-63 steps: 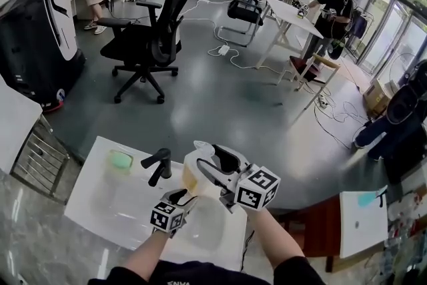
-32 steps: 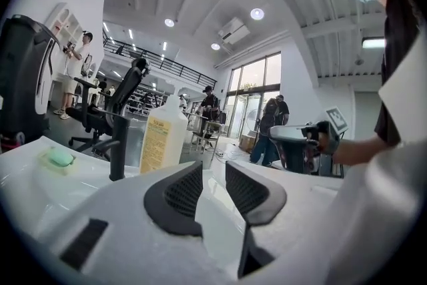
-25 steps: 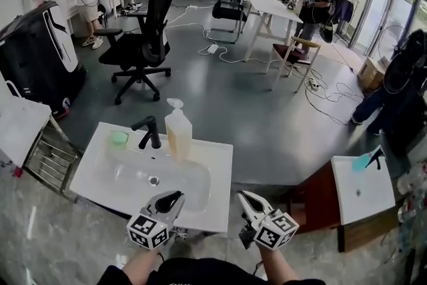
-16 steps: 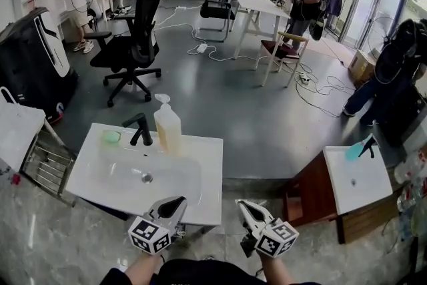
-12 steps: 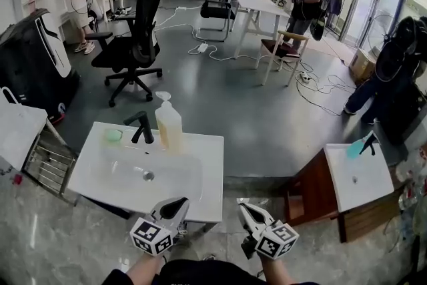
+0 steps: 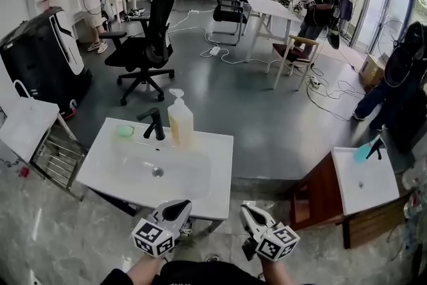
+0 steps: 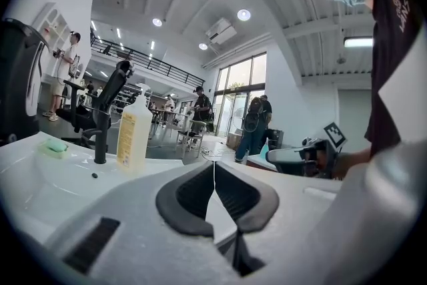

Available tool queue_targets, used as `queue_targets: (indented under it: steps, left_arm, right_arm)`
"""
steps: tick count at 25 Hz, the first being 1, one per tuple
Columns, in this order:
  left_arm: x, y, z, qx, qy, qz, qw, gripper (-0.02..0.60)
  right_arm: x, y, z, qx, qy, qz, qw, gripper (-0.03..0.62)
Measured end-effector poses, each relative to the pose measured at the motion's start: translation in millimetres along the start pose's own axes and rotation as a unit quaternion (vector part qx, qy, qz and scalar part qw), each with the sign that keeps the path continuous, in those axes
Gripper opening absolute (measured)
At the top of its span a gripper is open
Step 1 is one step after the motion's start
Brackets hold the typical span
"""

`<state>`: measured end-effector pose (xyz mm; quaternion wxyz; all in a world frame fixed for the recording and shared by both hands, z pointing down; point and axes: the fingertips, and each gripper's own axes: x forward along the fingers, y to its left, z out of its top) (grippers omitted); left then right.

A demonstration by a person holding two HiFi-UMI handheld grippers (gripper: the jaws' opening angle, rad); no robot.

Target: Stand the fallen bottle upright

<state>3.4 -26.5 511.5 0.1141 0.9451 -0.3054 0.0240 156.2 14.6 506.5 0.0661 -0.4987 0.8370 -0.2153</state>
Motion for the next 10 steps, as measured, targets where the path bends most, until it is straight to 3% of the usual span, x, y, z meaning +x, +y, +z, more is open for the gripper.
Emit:
queue_targets:
  steps: [10]
  left_arm:
    - [-14.5, 0.4, 3.9, 0.007, -0.006, -0.006, 0.9999, 0.020]
  right_arm:
    - [7.8, 13.5, -2.1, -0.005, 0.002, 0.001, 1.000, 0.002]
